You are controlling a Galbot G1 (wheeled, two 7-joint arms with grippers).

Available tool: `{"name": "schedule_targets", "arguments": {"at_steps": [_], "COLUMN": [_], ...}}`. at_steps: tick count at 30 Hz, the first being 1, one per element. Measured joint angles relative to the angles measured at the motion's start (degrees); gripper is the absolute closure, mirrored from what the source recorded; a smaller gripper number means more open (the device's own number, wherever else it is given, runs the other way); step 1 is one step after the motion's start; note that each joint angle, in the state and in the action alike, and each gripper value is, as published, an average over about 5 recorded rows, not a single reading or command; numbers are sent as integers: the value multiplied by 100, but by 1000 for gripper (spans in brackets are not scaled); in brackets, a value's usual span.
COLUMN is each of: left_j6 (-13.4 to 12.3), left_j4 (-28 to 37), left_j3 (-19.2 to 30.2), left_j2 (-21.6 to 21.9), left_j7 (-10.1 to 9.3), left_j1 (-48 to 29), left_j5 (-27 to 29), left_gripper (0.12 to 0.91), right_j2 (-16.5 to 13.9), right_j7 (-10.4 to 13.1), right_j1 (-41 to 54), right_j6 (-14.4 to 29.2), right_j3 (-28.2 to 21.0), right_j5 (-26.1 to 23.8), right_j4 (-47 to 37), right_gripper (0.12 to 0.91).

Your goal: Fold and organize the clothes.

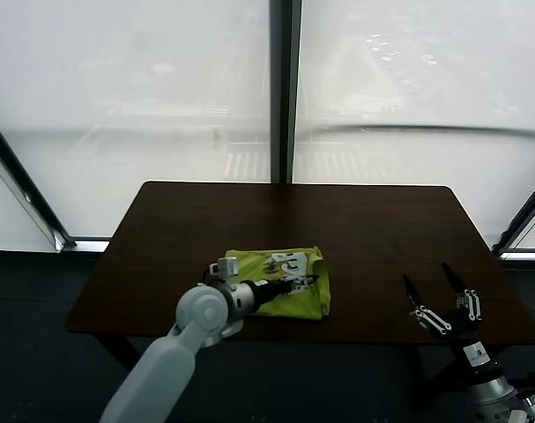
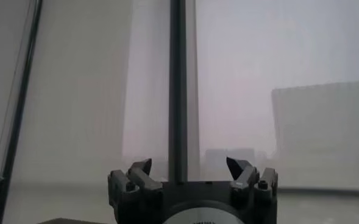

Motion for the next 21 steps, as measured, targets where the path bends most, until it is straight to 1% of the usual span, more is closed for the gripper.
{"name": "schedule_targets", "arguments": {"at_steps": [2,4,7,9,10,13,15,18,21], "left_j6": [0,0,0,0,0,0,0,1,1], "left_j4": [-82,-182,-352,-446,-478,-520,-532,-578,-654], "left_j3": [-47,-124,-281,-407,-476,-701,-859,-1107,-1353], "left_j2": [-25,5,157,335,444,822,1087,1451,1747], "left_j7": [2,76,291,406,444,521,557,570,563], "left_j1": [44,65,33,-11,-33,-66,-45,39,142], "left_j5": [25,101,286,326,312,254,232,196,173], "left_gripper": [125,124,123,123,123,123,123,123,123], "right_j2": [-86,-193,-402,-560,-637,-857,-960,-1019,-982], "right_j7": [228,534,1042,1288,1367,1483,1464,1413,1360], "right_j1": [59,127,313,535,683,1237,1653,2264,2821], "right_j6": [-233,-579,-1417,-2098,-2423,-3226,-3567,-3876,-4030], "right_j3": [-117,-251,-484,-652,-745,-1070,-1327,-1731,-2115], "right_j5": [-95,-141,-9,233,377,817,1087,1354,1342], "right_j4": [39,115,270,343,355,273,109,-259,-705], "right_gripper": [118,118,118,118,118,118,118,118,118]}}
